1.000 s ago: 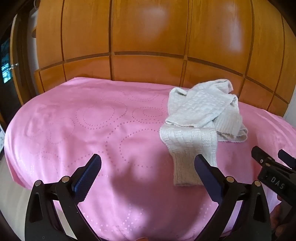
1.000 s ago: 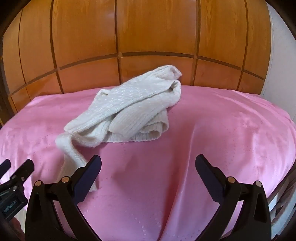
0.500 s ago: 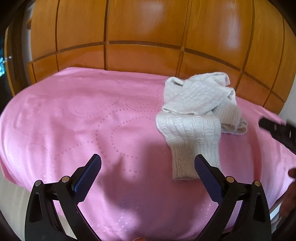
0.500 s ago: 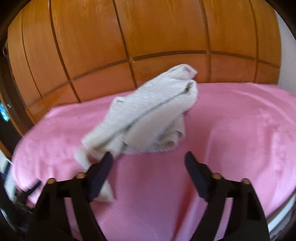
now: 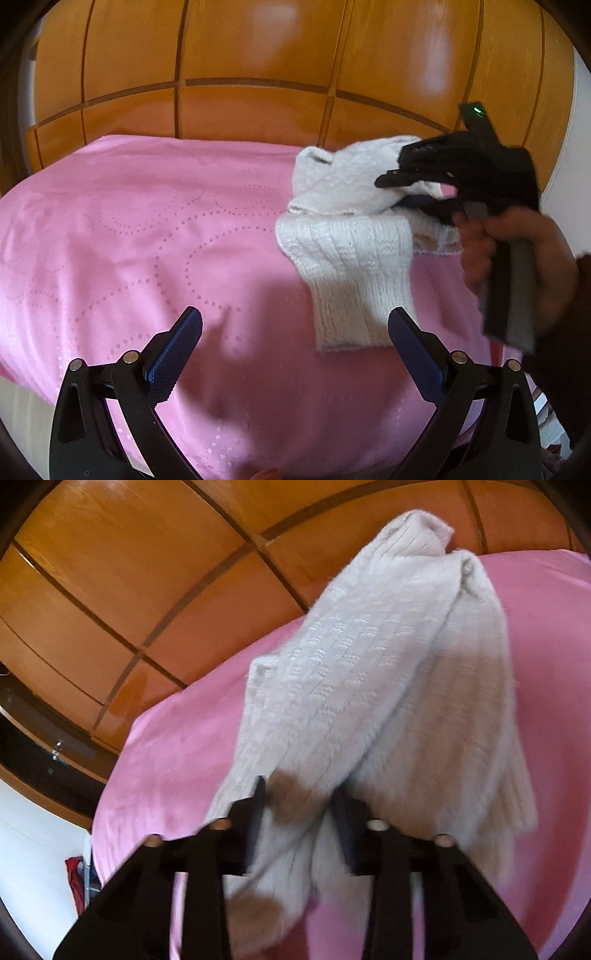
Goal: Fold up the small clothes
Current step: 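Reach the right gripper to the crumpled cream sweater and grasp it, then grasp the sweater body with the left gripper while the right gripper lifts its sleeve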
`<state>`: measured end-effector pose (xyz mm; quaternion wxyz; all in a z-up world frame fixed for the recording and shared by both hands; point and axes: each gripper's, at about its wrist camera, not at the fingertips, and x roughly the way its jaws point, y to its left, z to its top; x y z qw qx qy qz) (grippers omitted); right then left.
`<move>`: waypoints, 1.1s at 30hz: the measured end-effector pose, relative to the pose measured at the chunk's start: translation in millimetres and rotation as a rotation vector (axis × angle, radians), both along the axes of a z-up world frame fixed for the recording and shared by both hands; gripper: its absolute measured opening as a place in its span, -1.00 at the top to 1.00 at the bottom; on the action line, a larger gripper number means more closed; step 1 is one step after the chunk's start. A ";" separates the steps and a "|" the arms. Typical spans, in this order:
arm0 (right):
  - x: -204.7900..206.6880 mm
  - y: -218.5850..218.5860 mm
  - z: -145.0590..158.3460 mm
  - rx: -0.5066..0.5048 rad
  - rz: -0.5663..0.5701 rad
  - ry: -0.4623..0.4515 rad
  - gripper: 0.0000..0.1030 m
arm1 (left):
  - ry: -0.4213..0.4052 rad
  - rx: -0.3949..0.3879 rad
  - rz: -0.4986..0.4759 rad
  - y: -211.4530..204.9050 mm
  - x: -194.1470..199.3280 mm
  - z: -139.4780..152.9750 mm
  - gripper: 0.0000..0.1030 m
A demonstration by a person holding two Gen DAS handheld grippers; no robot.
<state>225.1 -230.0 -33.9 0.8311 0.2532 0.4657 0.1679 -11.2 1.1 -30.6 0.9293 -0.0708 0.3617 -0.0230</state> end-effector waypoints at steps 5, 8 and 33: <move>-1.9 -1.7 16.1 -0.081 0.027 -0.071 0.86 | 0.050 0.030 0.036 -0.3 9.0 -8.8 -0.94; -10.4 -10.1 20.9 -0.107 0.026 -0.114 0.88 | 0.061 0.035 0.051 0.2 12.4 -7.5 -0.94; 1.4 -249.8 108.2 -0.663 -0.463 -0.217 1.00 | 0.063 0.110 -0.132 -50.8 70.7 -11.5 -0.64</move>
